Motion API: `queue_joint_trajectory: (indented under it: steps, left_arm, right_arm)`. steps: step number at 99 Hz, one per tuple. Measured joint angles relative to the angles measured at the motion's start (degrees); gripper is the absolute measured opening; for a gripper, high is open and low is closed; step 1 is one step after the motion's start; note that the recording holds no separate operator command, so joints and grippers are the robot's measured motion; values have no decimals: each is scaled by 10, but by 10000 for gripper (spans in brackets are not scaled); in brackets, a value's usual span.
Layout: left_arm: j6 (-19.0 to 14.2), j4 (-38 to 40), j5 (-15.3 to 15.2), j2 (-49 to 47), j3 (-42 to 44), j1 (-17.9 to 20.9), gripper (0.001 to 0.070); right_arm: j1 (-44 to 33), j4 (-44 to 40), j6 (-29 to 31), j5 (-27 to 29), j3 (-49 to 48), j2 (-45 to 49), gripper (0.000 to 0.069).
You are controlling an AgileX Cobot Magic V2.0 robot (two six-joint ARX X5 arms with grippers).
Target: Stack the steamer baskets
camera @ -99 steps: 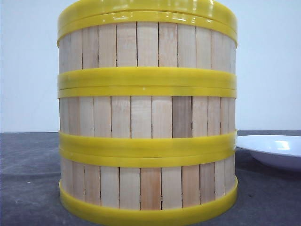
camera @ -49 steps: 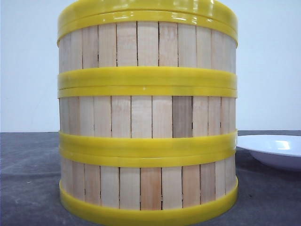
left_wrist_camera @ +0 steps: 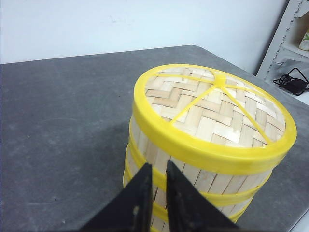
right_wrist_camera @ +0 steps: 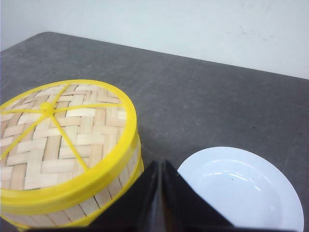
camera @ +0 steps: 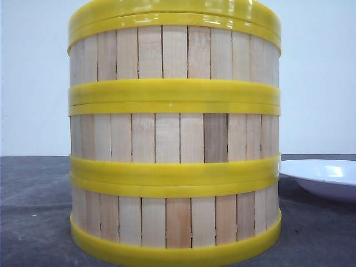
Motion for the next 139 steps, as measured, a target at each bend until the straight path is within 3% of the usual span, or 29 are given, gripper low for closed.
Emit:
queue_joint_trajectory:
  steps: [104,121,139]
  left_arm:
    - [0,12,0,0,0,1,25]
    - [27,34,0,0,-1,41,25]
    - [66,47,-3,0,-31,119,25]
  right_arm:
    - [0,1,0,0,0,0,7]
    - [0,1,0,0,0,0,7]
    - [0,1,0,0,0,0,7]
